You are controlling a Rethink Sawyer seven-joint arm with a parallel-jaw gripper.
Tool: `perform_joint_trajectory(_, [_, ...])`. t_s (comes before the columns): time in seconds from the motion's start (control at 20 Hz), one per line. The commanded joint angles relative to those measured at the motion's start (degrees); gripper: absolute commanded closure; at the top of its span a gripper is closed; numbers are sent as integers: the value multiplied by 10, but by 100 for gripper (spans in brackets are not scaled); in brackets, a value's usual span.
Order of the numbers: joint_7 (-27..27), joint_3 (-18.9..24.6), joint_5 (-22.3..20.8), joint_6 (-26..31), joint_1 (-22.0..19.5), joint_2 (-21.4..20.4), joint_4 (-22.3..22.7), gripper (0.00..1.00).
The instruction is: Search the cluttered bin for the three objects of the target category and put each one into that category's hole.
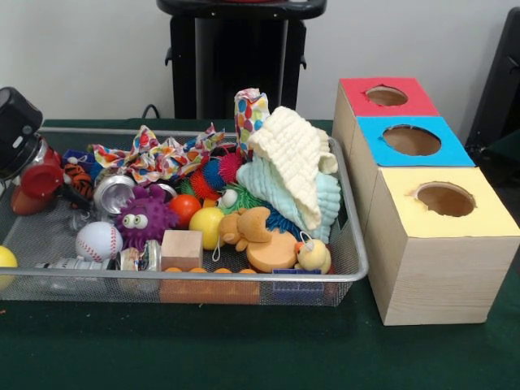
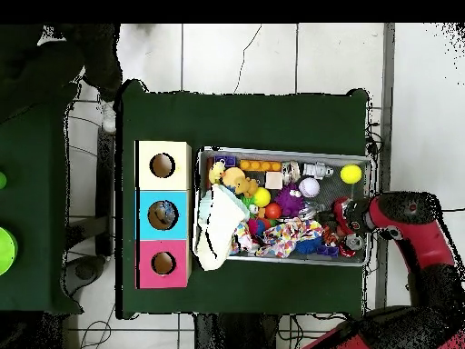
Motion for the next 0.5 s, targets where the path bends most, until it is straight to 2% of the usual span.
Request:
perform_joint_trajectory(0.05, [25,18,-10,6,6,-28,47,100])
perform_joint_trajectory(0.5, [44,-25,-28,53,26,-114,75,100])
